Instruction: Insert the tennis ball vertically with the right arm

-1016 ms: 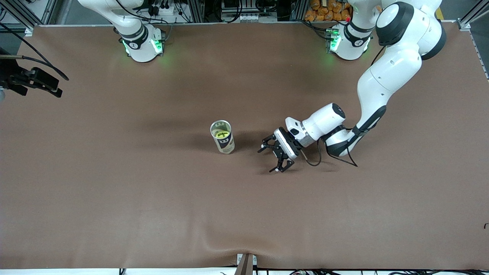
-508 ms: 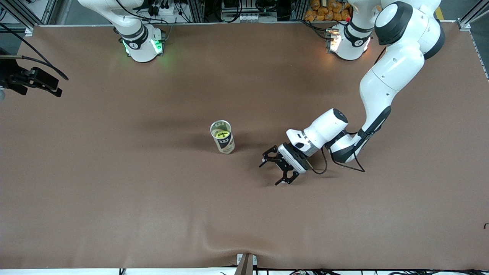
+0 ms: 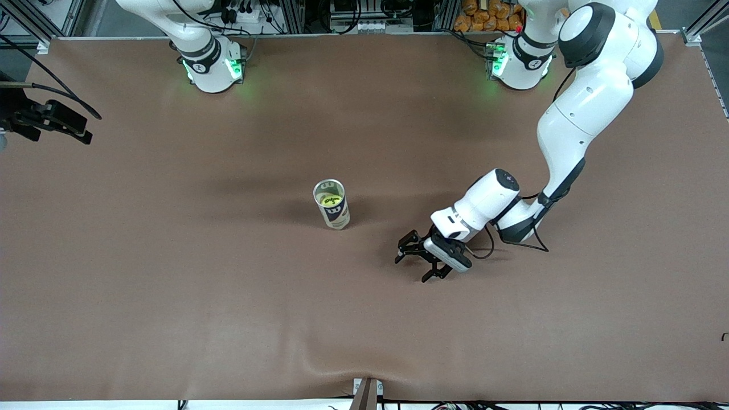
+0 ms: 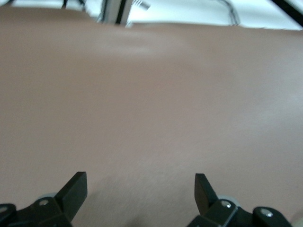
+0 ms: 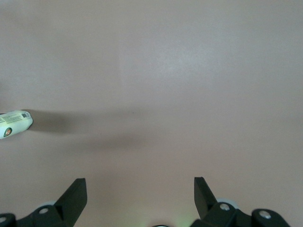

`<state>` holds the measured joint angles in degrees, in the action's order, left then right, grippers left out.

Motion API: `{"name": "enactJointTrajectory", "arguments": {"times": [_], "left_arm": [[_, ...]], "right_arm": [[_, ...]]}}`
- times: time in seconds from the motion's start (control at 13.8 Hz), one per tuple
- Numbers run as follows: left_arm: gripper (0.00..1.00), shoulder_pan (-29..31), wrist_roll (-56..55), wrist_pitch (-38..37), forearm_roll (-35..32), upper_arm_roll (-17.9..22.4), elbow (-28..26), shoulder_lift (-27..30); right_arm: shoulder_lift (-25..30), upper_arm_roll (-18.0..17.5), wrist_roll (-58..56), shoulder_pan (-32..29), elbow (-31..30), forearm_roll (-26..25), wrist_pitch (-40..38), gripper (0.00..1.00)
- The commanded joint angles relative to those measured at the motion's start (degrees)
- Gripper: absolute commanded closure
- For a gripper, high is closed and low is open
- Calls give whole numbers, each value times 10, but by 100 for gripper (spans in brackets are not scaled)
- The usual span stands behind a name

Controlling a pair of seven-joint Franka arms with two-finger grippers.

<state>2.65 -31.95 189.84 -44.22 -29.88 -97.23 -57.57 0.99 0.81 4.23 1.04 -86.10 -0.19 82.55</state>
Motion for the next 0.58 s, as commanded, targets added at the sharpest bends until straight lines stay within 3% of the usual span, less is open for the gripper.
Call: {"name": "enactJointTrajectory", "arguments": {"times": [0.0, 0.29, 0.51], "left_arm": [[0, 2, -21, -61, 9, 1, 17, 11], [0, 2, -21, -205, 48, -21, 75, 17], [0, -4, -21, -395, 83, -32, 134, 45]], "right_arm": [[2, 3, -5, 2, 1, 1, -5, 0], [2, 2, -5, 2, 1, 1, -4, 0], [2, 3, -5, 3, 1, 4, 0, 0]]}}
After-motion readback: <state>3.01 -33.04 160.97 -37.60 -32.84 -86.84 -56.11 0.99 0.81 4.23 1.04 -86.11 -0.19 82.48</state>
